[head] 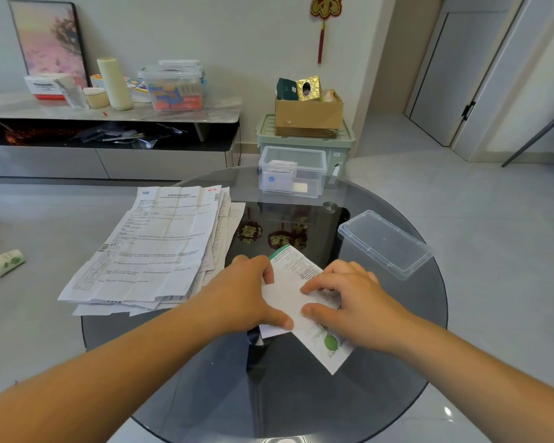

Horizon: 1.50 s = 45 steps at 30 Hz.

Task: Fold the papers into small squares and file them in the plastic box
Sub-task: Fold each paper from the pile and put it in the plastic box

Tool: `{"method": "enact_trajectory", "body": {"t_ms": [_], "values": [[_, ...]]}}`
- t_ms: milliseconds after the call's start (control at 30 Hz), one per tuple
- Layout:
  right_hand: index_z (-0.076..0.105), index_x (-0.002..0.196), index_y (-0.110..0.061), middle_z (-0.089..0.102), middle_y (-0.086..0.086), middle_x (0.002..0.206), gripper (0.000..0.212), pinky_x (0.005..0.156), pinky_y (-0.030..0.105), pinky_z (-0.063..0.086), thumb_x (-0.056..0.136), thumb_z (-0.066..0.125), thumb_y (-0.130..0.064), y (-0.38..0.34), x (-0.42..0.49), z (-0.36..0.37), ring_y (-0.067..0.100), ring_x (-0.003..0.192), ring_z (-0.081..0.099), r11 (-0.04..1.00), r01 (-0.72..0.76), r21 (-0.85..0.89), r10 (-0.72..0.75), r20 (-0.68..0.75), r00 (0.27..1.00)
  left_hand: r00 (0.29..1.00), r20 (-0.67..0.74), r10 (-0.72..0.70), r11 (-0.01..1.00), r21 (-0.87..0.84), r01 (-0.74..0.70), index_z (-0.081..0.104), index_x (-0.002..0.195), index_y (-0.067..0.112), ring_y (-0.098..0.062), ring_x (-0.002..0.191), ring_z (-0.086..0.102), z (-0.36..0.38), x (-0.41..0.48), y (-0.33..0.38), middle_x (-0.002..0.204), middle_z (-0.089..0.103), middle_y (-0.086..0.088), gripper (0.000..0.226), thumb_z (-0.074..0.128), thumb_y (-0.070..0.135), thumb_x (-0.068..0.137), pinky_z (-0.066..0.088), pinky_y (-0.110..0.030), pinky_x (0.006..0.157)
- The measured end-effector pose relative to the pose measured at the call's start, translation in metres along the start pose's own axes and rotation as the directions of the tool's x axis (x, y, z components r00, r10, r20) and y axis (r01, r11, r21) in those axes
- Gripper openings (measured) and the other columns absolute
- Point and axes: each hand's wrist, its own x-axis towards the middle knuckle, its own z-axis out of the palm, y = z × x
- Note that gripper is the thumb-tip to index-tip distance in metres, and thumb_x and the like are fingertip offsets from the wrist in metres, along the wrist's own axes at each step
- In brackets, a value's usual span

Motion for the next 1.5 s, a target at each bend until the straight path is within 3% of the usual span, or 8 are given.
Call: {"method": "enact_trajectory", "body": {"t_ms": [233,433,533,633,900,1133,1300,1500], "values": [[0.056,0.123,-0.049,0.054,-0.026,0.114,0.037,0.103,0.037,0.042,0.088,0.064,-0.056,0.0,-0.002,-0.002,0.005,0.115,0.047,0.995,0.009,0.099,-0.001,-0.082,0.997,0.998,-0.03,-0.046,0.903,-0.429,0.029,0.066,0.083,0.013,-0.002,0.056,0.058,-0.002,0.004,-0.003,0.062,0.064,0.011,0.029,0.081,0.038,0.082,0.047,-0.019,0.057],[0.041,0.131,-0.054,0.061,-0.024,0.105,0.053,0.071,0.016,0.051,0.089,0.071,-0.044,-0.004,-0.005,-0.007,-0.006,0.095,0.06,0.941,-0.017,0.337,0.066,-0.133,0.989,0.992,0.047,-0.114,0.725,-0.679,0.115,0.064,0.081,0.01,-0.007,0.05,0.052,-0.011,0.0,-0.002,0.063,0.062,-0.002,0.027,0.075,0.032,0.089,0.043,-0.019,0.049],[0.043,0.134,-0.047,0.044,-0.027,0.126,0.052,0.094,0.018,0.036,0.088,0.068,-0.048,-0.005,-0.008,-0.007,-0.005,0.12,0.039,0.988,0.041,0.146,-0.008,-0.214,0.977,0.992,0.067,-0.112,0.696,-0.707,0.126,0.063,0.082,0.011,-0.013,0.057,0.055,-0.011,-0.002,-0.003,0.063,0.064,-0.005,0.023,0.073,0.03,0.091,0.047,-0.023,0.053],[0.041,0.134,-0.045,0.044,-0.025,0.127,0.054,0.092,0.02,0.037,0.088,0.068,-0.048,-0.009,-0.008,-0.003,-0.002,0.118,0.04,0.983,0.019,0.185,0.025,-0.235,0.972,0.996,0.064,-0.055,0.657,-0.749,0.084,0.061,0.088,0.008,-0.011,0.06,0.064,-0.01,-0.005,-0.001,0.072,0.07,-0.01,0.017,0.072,0.021,0.092,0.051,-0.022,0.056],[0.06,0.113,-0.037,0.07,-0.018,0.1,0.026,0.061,0.01,0.046,0.091,0.072,-0.03,-0.01,-0.003,-0.012,-0.003,0.079,0.064,0.836,0.016,0.548,0.144,-0.248,0.958,0.988,-0.022,0.15,0.845,-0.517,-0.14,0.063,0.089,0.018,-0.014,0.083,0.069,-0.004,-0.009,-0.006,0.085,0.072,0.003,0.014,0.075,0.024,0.089,0.057,-0.025,0.075],[0.062,0.086,-0.037,0.064,-0.025,0.09,0.011,0.066,0.013,0.047,0.095,0.065,-0.031,-0.014,-0.018,-0.007,-0.004,0.089,0.06,0.969,0.166,0.181,-0.118,-0.252,0.961,0.93,-0.128,0.345,0.932,-0.074,-0.356,0.052,0.122,0.044,0.005,0.108,0.046,-0.003,-0.017,-0.005,0.113,0.05,0.028,0.051,0.077,0.054,0.079,0.05,-0.016,0.087],[0.056,0.094,-0.042,0.06,-0.02,0.097,0.006,0.066,0.014,0.044,0.096,0.061,-0.039,-0.01,-0.021,-0.002,0.001,0.088,0.058,0.99,0.135,0.038,-0.133,-0.056,0.99,0.932,-0.028,0.361,0.932,0.033,-0.36,0.072,0.098,0.033,-0.002,0.093,0.055,0.003,-0.019,-0.009,0.094,0.066,0.017,0.025,0.061,0.055,0.093,0.049,-0.023,0.079],[0.057,0.109,-0.043,0.056,-0.016,0.09,0.027,0.085,0.026,0.044,0.087,0.071,-0.047,-0.005,-0.007,0.004,0.006,0.094,0.05,0.993,-0.026,0.117,0.039,-0.108,0.993,0.972,-0.081,0.222,0.975,0.035,-0.219,0.053,0.086,0.034,-0.005,0.083,0.055,0.012,-0.009,-0.007,0.087,0.059,0.015,0.023,0.067,0.052,0.089,0.052,-0.026,0.072]]}}
